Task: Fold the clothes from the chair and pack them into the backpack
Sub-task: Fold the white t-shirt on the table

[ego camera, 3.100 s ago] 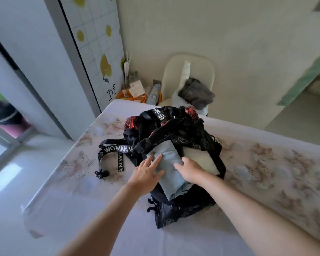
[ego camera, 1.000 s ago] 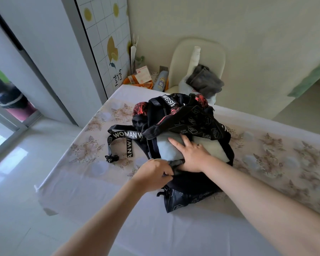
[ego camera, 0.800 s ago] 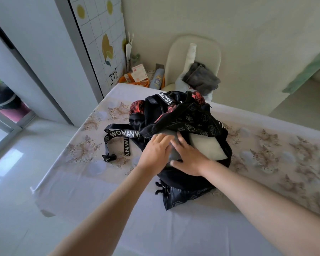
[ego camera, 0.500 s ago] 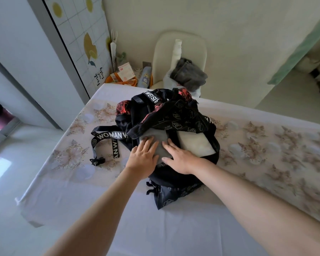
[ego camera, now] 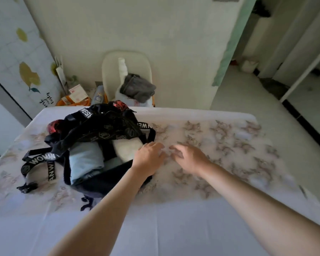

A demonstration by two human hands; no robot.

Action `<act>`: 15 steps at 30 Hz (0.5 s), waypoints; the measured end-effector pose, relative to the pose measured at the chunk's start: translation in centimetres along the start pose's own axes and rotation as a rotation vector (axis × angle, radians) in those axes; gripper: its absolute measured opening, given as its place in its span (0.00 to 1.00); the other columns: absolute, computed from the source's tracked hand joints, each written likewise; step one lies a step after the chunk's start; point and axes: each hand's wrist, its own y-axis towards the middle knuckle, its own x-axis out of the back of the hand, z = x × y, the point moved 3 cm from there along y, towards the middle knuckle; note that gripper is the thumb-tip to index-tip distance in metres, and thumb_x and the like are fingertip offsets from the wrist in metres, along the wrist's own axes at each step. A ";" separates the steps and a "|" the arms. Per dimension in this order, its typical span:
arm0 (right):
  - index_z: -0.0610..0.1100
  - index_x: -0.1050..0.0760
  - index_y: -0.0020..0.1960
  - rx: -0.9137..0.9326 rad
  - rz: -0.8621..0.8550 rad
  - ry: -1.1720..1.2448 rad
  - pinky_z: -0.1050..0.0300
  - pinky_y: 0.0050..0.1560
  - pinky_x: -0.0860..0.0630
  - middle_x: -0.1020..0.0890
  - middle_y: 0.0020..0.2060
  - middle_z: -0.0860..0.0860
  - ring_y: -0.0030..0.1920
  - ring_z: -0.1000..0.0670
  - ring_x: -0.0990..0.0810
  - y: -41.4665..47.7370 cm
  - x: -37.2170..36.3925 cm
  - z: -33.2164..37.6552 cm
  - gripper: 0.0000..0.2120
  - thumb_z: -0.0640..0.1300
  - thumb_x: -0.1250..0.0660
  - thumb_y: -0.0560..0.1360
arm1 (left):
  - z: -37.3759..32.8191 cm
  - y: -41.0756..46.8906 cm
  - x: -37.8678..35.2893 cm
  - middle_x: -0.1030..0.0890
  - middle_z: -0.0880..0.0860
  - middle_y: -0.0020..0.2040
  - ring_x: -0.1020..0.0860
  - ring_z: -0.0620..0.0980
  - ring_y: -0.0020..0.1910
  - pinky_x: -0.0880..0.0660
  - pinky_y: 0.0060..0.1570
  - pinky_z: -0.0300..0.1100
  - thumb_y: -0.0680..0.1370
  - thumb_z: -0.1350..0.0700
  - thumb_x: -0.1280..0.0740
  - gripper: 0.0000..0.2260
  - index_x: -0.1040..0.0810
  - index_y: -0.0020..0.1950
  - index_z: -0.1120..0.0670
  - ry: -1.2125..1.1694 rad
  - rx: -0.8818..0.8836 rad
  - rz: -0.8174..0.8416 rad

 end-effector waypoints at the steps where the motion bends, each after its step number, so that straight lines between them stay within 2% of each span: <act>1: 0.59 0.28 0.69 -0.031 -0.011 -0.005 0.56 0.57 0.23 0.18 0.59 0.56 0.56 0.51 0.19 -1.4 1.3 -3.1 0.20 0.60 0.41 0.79 | -3.1 0.5 -1.6 0.23 0.48 0.62 0.25 0.53 0.62 0.28 0.58 0.46 0.79 0.48 0.39 0.16 0.25 0.66 0.45 -0.013 -0.013 0.030; 3: 0.59 0.27 0.68 -0.102 -0.031 -0.020 0.56 0.57 0.23 0.18 0.57 0.56 0.56 0.51 0.19 -4.8 4.0 -9.6 0.19 0.60 0.41 0.79 | -9.7 1.3 -5.1 0.23 0.47 0.63 0.24 0.52 0.61 0.26 0.56 0.45 0.79 0.47 0.39 0.16 0.24 0.65 0.44 -0.036 -0.045 0.077; 6: 0.57 0.28 0.70 -0.234 -0.035 0.032 0.54 0.62 0.24 0.20 0.63 0.54 0.61 0.50 0.21 -11.0 8.0 -19.9 0.20 0.59 0.40 0.79 | -20.3 2.0 -10.3 0.23 0.46 0.63 0.23 0.51 0.60 0.25 0.57 0.45 0.79 0.44 0.40 0.15 0.25 0.65 0.42 -0.026 -0.114 0.172; 10: 0.53 0.28 0.70 -0.385 -0.153 0.028 0.57 0.63 0.29 0.21 0.66 0.54 0.64 0.49 0.22 -20.3 12.8 -32.0 0.21 0.58 0.41 0.80 | -34.3 2.7 -16.6 0.22 0.45 0.63 0.22 0.49 0.58 0.24 0.55 0.44 0.78 0.44 0.40 0.15 0.24 0.64 0.41 -0.045 -0.247 0.293; 12: 0.54 0.27 0.69 -0.503 -0.182 0.049 0.59 0.59 0.30 0.21 0.65 0.54 0.63 0.49 0.22 -25.4 14.6 -36.7 0.18 0.54 0.40 0.80 | -40.5 2.2 -19.6 0.21 0.46 0.62 0.22 0.50 0.57 0.25 0.55 0.42 0.78 0.45 0.40 0.14 0.23 0.62 0.42 -0.061 -0.317 0.354; 15: 0.54 0.27 0.69 -0.663 -0.239 0.055 0.58 0.60 0.28 0.20 0.63 0.54 0.62 0.49 0.22 -33.6 16.6 -41.6 0.17 0.53 0.42 0.81 | -48.8 0.6 -24.0 0.21 0.48 0.63 0.23 0.52 0.60 0.27 0.60 0.45 0.79 0.46 0.40 0.13 0.22 0.61 0.44 -0.067 -0.447 0.487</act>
